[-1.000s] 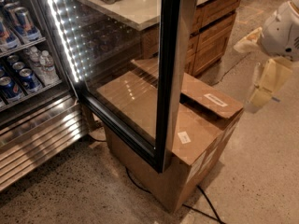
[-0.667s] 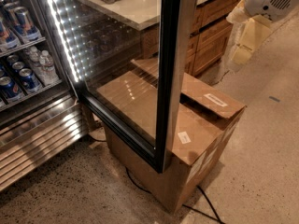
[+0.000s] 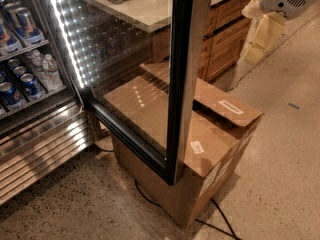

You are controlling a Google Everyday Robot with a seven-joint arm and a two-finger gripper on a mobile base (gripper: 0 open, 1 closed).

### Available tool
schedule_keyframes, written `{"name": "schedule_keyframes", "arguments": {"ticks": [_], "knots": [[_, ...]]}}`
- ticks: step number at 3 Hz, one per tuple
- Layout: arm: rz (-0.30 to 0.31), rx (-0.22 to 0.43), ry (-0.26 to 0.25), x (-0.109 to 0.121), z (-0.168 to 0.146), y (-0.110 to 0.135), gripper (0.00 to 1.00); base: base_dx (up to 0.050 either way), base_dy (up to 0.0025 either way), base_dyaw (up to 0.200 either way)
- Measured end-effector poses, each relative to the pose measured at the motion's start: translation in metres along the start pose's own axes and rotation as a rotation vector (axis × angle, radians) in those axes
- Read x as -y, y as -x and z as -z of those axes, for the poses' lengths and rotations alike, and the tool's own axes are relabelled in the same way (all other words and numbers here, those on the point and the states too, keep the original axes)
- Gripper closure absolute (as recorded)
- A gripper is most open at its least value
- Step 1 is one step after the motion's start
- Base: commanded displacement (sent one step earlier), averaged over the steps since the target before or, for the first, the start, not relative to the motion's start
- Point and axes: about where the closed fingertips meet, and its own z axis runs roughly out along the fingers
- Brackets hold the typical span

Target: Close right fridge door

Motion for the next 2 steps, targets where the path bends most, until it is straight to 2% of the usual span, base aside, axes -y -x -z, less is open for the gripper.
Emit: {"name": "schedule_keyframes", "arguments": {"ticks": [1,2], "knots": [[-0.037,0.004,0.032,0.0161,-0.0404,-0.0068,0.00,0.000,0.00000,0.000],[-0.037,0.004,0.032,0.0161,-0.0404,-0.0068,0.00,0.000,0.00000,0.194]]}}
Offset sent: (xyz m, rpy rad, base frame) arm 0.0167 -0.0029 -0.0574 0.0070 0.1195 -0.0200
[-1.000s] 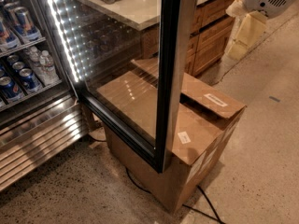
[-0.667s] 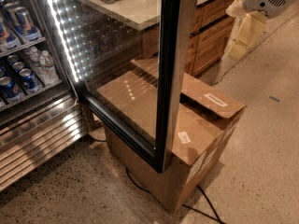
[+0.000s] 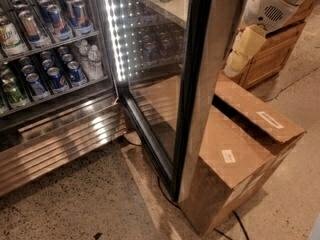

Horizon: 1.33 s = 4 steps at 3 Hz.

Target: Close right fridge door

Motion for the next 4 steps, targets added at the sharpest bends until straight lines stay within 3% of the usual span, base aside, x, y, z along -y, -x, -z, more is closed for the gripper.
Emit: {"name": "schedule_keyframes", "arguments": {"ticks": [4], "knots": [[0.000,0.000,0.000,0.0000,0.0000,0.0000,0.00,0.000,0.00019,0.190]]}}
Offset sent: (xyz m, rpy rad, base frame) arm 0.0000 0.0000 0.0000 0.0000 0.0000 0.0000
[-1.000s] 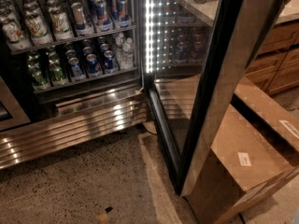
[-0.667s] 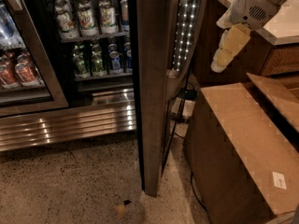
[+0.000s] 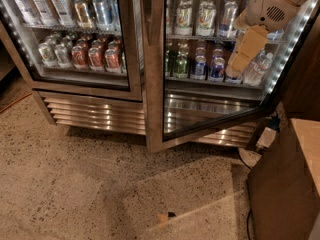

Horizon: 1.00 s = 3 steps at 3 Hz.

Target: Close right fridge door

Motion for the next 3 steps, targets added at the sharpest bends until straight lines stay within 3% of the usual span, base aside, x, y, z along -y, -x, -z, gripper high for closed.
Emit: {"name": "schedule_keyframes", "arguments": {"ticks": [1,3], "knots": [[0.000,0.000,0.000,0.0000,0.0000,0.0000,0.00,0.000,0.00000,0.000],[0.000,0.000,0.000,0.0000,0.0000,0.0000,0.41,0.000,0.00000,0.000]]}}
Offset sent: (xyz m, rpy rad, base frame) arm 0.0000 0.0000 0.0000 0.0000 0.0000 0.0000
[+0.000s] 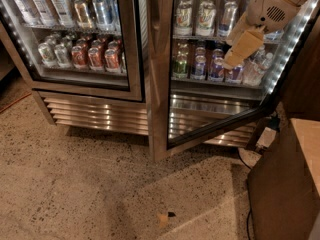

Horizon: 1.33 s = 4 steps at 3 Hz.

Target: Close right fridge door

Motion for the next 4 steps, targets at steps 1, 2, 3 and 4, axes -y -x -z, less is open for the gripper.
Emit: {"name": "schedule_keyframes", "arguments": {"ticks": [1,2,3,4], "knots": [[0.000,0.000,0.000,0.0000,0.0000,0.0000,0.65,0.000,0.00000,0.000],[0.000,0.000,0.000,0.0000,0.0000,0.0000,0.88,0.000,0.00000,0.000],[0.000,0.000,0.000,0.0000,0.0000,0.0000,1.00,0.046,0.00192,0.079],[0.000,0.000,0.000,0.0000,0.0000,0.0000,1.00,0.050,-0.00005,0.001]]}}
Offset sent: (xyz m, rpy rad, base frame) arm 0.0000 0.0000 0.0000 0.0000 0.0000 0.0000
